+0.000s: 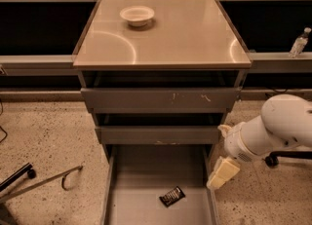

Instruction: Pick rxbar chocolate from bottom drawer and place on counter

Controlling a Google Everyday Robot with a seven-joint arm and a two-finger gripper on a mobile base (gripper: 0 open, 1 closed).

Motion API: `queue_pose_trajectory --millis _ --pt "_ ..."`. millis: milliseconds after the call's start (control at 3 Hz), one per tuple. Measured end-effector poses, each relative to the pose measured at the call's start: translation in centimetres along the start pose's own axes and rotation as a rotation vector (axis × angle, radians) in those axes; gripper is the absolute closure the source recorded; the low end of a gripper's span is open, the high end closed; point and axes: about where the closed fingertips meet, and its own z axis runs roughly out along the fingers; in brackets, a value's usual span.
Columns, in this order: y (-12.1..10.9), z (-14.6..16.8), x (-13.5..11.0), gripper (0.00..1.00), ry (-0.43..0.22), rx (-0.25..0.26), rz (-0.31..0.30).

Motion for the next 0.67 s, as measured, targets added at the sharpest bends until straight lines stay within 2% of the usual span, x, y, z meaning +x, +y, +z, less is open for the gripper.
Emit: queue_pose_trajectory --millis 333,667 --pt "0.4 4.9 2.1 0.0 0.007 -0.028 0.018" --pt "1.1 13.7 5.4 0.0 0.04 -0.07 0.079"
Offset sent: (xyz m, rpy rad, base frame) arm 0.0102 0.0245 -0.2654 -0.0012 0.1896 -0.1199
